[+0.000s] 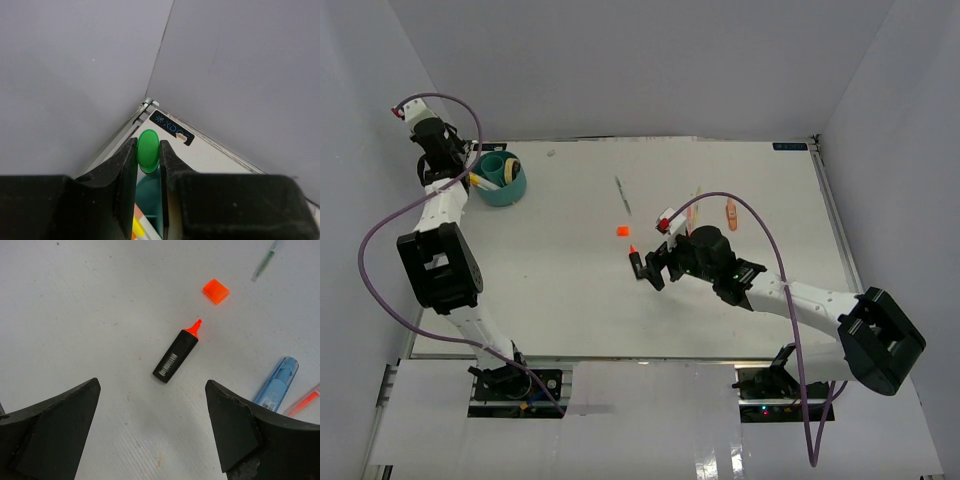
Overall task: Sort the stationery into containers
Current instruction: Place the stationery in the storage box.
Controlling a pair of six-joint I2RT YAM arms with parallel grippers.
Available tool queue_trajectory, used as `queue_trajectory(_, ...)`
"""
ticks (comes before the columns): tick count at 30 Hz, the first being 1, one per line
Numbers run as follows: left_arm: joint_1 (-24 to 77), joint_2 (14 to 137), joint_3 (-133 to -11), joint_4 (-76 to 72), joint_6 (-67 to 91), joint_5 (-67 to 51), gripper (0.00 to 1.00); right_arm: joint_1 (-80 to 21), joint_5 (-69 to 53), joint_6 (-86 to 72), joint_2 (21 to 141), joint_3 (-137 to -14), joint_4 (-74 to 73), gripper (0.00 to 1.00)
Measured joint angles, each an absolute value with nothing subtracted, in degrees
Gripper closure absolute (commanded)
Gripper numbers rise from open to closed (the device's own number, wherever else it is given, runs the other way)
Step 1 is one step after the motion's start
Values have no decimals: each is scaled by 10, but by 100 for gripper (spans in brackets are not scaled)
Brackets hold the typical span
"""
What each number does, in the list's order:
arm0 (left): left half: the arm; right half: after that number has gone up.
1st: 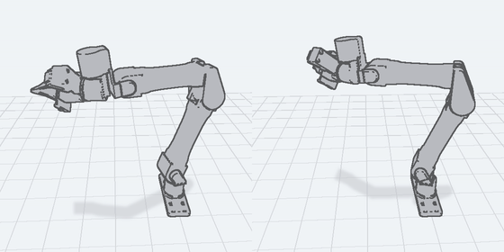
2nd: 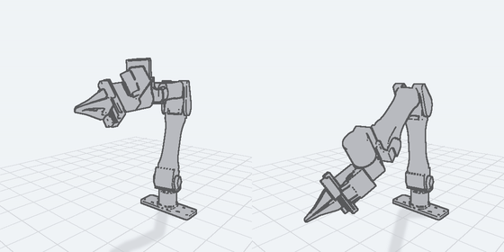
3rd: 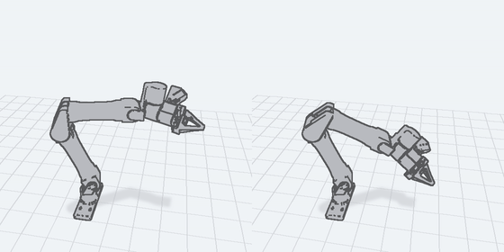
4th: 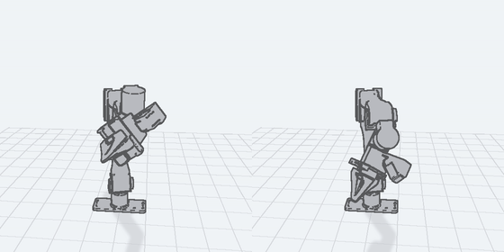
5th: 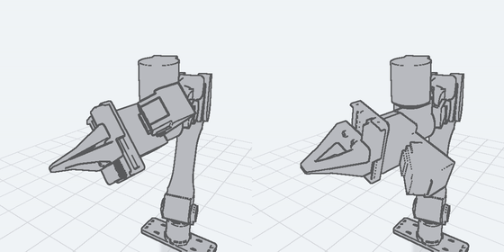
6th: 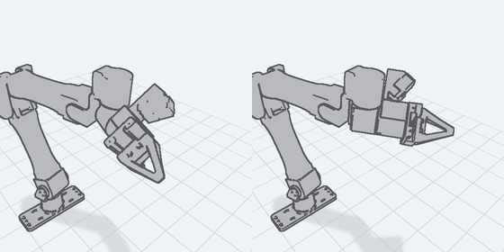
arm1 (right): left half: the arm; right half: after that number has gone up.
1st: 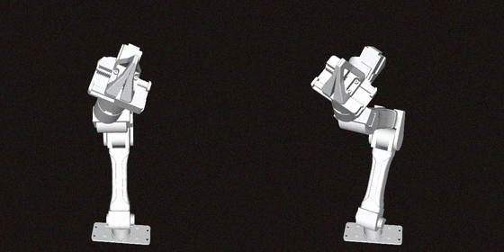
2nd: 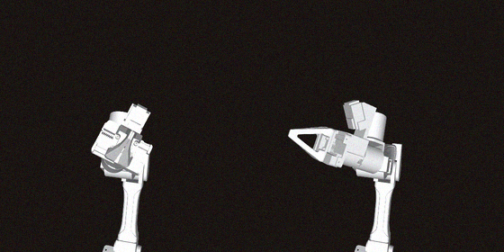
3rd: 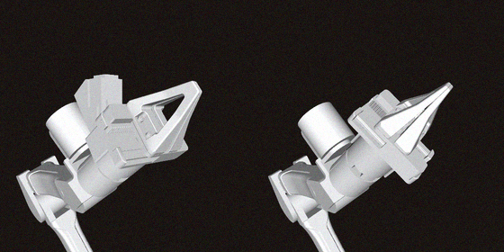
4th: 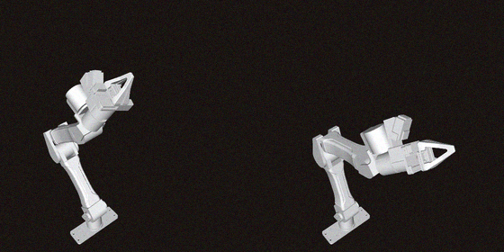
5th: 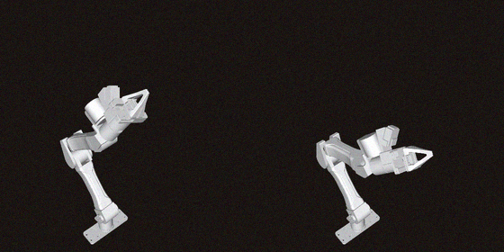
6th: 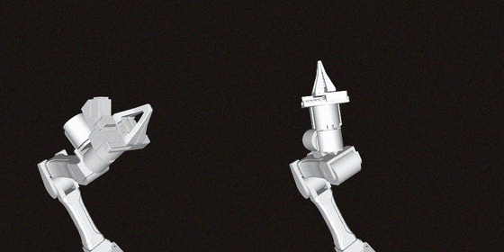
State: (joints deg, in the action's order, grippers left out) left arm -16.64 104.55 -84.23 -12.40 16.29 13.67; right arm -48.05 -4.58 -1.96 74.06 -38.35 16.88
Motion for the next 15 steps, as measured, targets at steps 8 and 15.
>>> queue_trajectory(8,-175,1121,-894,-125,102,52,95,-476,-51,-21,758,-383,169,8)
queue_trajectory(15,-177,1140,-895,-118,90,5,97,-475,-53,-22,762,-383,169,7)
